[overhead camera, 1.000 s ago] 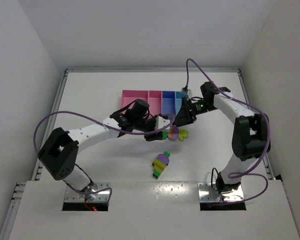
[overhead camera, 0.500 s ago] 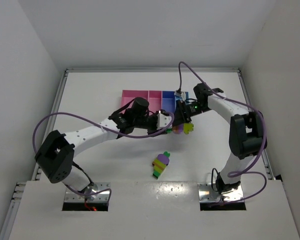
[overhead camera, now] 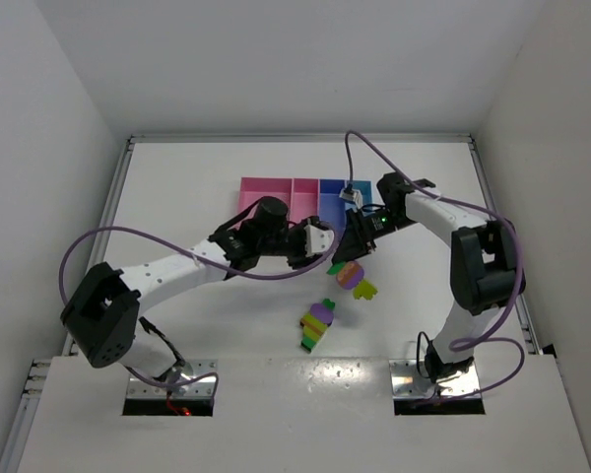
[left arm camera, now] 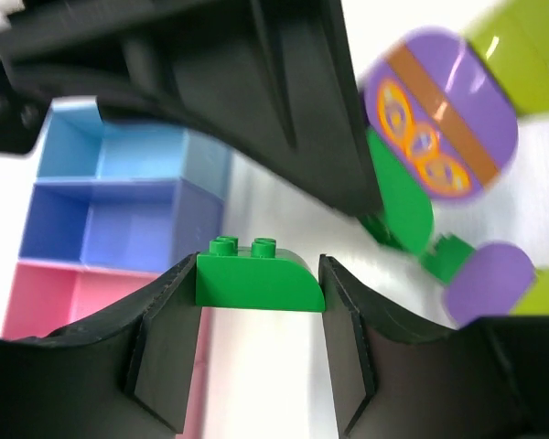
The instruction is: Sort the legos into containers by color
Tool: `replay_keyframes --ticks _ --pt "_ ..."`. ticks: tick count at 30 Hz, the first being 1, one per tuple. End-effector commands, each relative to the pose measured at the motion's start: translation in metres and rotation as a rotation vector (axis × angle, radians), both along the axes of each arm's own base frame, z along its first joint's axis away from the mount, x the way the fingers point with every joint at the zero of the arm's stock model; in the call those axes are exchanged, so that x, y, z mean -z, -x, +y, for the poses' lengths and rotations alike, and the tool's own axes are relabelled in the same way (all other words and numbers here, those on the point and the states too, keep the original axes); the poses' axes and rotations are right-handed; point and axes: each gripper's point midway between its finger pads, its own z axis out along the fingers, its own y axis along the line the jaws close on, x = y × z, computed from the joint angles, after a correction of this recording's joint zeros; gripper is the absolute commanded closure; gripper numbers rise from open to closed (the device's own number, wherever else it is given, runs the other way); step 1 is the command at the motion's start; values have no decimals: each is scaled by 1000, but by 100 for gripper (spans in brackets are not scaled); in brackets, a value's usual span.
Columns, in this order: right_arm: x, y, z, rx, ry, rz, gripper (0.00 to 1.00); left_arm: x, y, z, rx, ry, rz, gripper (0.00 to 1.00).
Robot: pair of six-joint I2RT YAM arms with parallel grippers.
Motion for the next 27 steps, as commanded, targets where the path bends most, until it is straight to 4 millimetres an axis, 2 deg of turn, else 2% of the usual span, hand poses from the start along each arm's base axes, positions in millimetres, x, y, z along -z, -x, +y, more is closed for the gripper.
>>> replay_keyframes --ticks 1,2,4,6,9,10,11,12,13,14,15,18,20,22,24,25,26,27 --pt "-17 10 -1 -13 -55 -33 100 -8 13 9 5 11 -24 69" --pt "-18 13 -2 -16 -57 -43 100 4 6 21 -56 -11 -11 70" --pt "-17 14 -5 -10 -49 -49 100 12 -4 36 -128 -24 11 70" --pt "-18 12 -8 1 -42 -62 100 21 -34 59 -283 -25 40 70" --pt "-17 9 -14 21 -30 -54 100 8 -82 82 -462 16 62 70" --pt "-18 7 -14 21 -32 -63 100 21 -96 86 -500 -3 91 70" --pt "-20 3 -15 30 -33 -72 100 22 -108 89 -550 13 121 70" --pt "-20 3 -15 30 -33 -72 100 8 -131 97 -609 46 114 70" --pt "-23 -2 -17 39 -36 -85 100 11 -142 100 -637 49 139 70" --pt "-25 -7 -16 43 -37 -91 100 31 -152 105 -674 20 189 69" --pt "-25 -9 -18 52 -37 -91 100 19 -171 111 -719 64 200 67" --pt "-30 -21 -17 78 -50 -95 100 37 -193 116 -762 52 271 58" --pt "-34 -26 -15 94 -62 -83 100 50 -195 113 -779 37 323 46" --pt "-40 -33 -14 118 -85 -51 100 61 -203 118 -803 45 390 39" --pt "-43 -37 -13 127 -101 -51 100 58 -203 118 -816 110 462 26" --pt "-46 -41 -15 141 -113 -44 100 61 -198 124 -801 147 516 7" --pt "-46 -45 -14 149 -122 -30 100 51 -201 123 -786 206 516 0" --pt "-49 -46 -13 151 -134 -24 100 54 -197 130 -796 244 573 0"
